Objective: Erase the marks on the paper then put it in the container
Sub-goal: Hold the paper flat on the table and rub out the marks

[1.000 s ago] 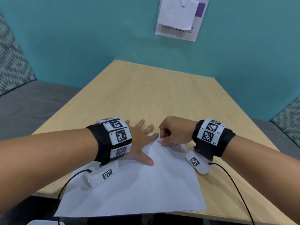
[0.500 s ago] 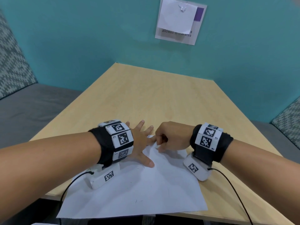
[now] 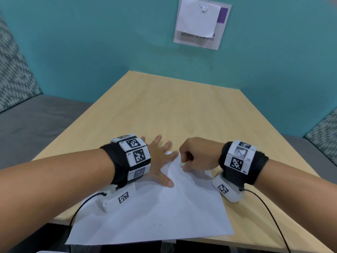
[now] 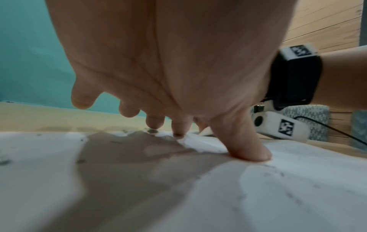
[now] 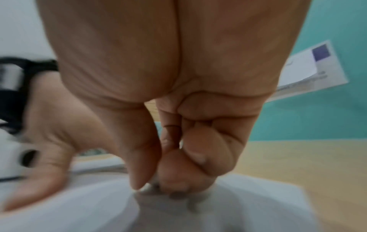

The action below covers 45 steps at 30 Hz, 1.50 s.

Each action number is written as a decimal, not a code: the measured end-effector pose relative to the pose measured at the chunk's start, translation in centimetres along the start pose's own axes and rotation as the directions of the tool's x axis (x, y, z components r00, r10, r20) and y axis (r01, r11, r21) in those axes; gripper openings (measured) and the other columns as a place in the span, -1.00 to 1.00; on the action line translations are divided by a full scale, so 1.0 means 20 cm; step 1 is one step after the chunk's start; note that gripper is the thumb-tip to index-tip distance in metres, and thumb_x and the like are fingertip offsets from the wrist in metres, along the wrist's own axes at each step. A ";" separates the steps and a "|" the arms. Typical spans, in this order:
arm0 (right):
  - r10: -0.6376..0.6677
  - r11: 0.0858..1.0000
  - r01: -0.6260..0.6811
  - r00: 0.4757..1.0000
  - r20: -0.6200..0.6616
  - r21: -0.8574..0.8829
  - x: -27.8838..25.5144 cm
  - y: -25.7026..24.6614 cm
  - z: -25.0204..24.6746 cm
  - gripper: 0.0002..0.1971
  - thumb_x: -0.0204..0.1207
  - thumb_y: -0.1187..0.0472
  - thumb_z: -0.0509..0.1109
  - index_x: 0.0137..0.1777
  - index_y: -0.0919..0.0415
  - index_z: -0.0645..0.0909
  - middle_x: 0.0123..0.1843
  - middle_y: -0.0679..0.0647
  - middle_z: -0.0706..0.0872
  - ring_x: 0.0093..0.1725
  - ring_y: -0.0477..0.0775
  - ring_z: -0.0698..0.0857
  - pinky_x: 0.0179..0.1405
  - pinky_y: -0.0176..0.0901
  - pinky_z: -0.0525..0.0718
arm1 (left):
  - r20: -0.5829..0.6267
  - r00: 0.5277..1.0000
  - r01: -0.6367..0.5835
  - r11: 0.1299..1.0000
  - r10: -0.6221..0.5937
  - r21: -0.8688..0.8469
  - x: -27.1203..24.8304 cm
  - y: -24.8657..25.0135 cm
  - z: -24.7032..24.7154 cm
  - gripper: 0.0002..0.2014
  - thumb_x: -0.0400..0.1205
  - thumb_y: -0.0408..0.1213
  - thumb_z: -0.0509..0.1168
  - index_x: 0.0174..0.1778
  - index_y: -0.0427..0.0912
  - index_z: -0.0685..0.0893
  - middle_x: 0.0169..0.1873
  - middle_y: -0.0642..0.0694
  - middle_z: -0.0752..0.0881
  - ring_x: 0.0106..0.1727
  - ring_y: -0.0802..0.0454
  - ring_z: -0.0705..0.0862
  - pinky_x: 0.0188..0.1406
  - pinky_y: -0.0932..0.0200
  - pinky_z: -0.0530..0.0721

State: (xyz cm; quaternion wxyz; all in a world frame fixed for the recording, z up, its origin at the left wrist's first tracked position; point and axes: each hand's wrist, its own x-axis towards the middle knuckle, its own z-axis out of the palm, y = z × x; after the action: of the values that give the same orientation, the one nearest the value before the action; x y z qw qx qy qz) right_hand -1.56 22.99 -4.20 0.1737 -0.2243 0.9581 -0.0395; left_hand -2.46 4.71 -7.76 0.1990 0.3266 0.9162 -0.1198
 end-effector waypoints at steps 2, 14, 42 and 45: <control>-0.062 0.998 0.062 0.997 0.054 0.019 -0.04 -0.06 0.04 -0.89 0.48 0.13 0.50 -0.18 0.09 0.63 -0.33 -0.18 0.61 -0.35 -0.16 0.56 -0.34 -0.33 0.48 | 0.000 1.000 -0.005 1.000 0.005 -0.011 0.00 0.00 0.00 0.04 0.46 0.56 0.09 0.67 0.27 -0.37 0.71 -0.01 -0.35 0.68 -0.25 -0.43 0.52 -0.60 -0.17; 0.024 1.000 -0.024 0.999 0.026 0.019 -0.01 0.02 -0.01 -0.86 0.47 0.12 0.52 -0.13 0.17 0.69 -0.28 -0.10 0.68 -0.26 -0.04 0.62 -0.30 -0.26 0.57 | -0.020 1.000 -0.009 1.000 0.009 -0.007 -0.01 0.00 0.01 0.05 0.46 0.57 0.07 0.71 0.21 -0.30 0.72 -0.02 -0.33 0.69 -0.26 -0.41 0.53 -0.58 -0.15; 0.073 0.997 -0.073 0.997 -0.005 0.015 0.06 0.07 -0.04 -0.88 0.47 0.13 0.52 -0.16 0.16 0.69 -0.29 -0.09 0.68 -0.25 -0.01 0.63 -0.34 -0.28 0.54 | -0.041 0.999 0.012 1.000 -0.013 -0.021 0.08 0.04 -0.02 0.06 0.42 0.57 0.14 0.69 0.28 -0.29 0.70 -0.01 -0.38 0.67 -0.27 -0.46 0.50 -0.62 -0.22; 0.042 0.999 -0.042 0.999 0.035 0.004 0.05 0.03 -0.03 -0.86 0.46 0.13 0.53 -0.25 0.09 0.64 -0.29 -0.08 0.69 -0.27 0.00 0.64 -0.29 -0.23 0.59 | -0.037 0.999 0.012 1.000 -0.012 -0.020 0.08 0.04 -0.02 0.05 0.41 0.58 0.12 0.67 0.31 -0.30 0.70 -0.01 -0.38 0.67 -0.29 -0.45 0.49 -0.64 -0.19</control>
State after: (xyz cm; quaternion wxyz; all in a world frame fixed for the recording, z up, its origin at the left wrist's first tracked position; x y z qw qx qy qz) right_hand -2.95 23.09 -4.07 0.1919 -0.2046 0.9593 -0.0339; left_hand -3.28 6.34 -8.13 0.1843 0.3213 0.9228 -0.1060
